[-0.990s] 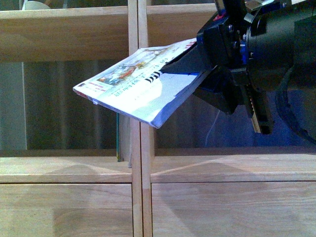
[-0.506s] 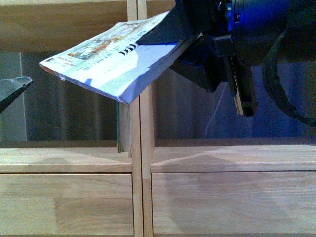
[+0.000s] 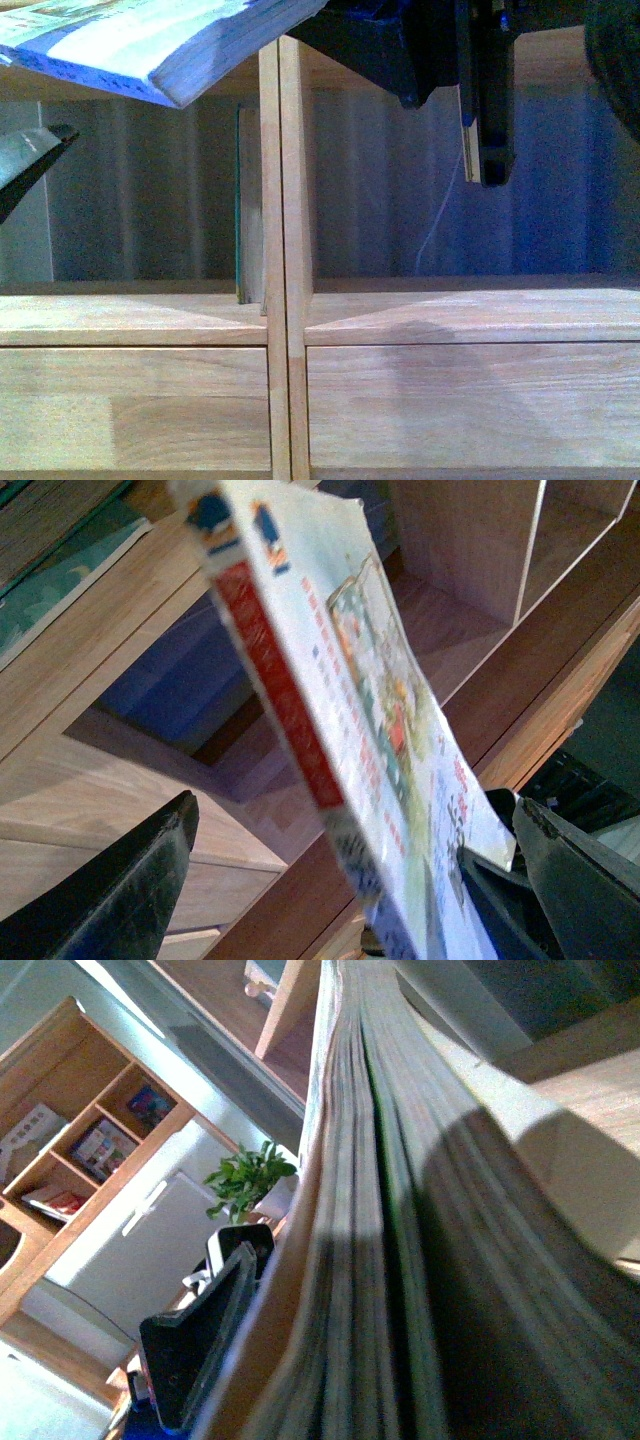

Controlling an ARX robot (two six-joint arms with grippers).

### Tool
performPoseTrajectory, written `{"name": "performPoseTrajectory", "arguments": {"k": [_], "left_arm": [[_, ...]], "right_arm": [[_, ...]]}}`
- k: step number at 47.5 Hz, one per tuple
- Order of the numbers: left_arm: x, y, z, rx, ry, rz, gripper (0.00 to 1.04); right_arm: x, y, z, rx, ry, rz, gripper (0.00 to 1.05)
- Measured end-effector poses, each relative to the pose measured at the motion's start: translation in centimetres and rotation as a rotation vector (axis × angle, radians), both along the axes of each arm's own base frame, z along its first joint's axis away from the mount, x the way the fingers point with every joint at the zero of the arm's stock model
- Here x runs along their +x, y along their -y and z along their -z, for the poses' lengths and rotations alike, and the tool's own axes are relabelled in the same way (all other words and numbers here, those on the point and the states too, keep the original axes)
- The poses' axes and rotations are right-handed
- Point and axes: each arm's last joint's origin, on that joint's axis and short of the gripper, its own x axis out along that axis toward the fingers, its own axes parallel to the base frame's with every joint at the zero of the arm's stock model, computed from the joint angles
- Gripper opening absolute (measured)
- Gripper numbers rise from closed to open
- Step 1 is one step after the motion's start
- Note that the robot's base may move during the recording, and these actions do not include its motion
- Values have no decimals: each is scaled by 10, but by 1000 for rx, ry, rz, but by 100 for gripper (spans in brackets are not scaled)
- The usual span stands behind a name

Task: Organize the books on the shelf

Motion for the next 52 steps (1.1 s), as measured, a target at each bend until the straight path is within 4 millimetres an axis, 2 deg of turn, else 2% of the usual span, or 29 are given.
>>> {"name": "performPoseTrajectory", "arguments": {"k": [15, 29, 33, 41, 52], "left_arm": [[2, 2, -12, -10, 30, -2, 97], [2, 2, -13, -11, 27, 4, 97], [2, 2, -13, -15, 22, 1, 83], [3, 4, -12, -20, 12, -2, 64], [2, 4, -13, -25, -12, -14, 21]], "right_arm": [[-6, -3, 13, -16, -35, -31, 7], [-15, -3, 7, 6, -24, -60, 7], [-17, -2, 5, 13, -21, -64, 7], [-19, -2, 4, 17, -19, -67, 7], [-19, -2, 4, 18, -23, -65, 7]]}}
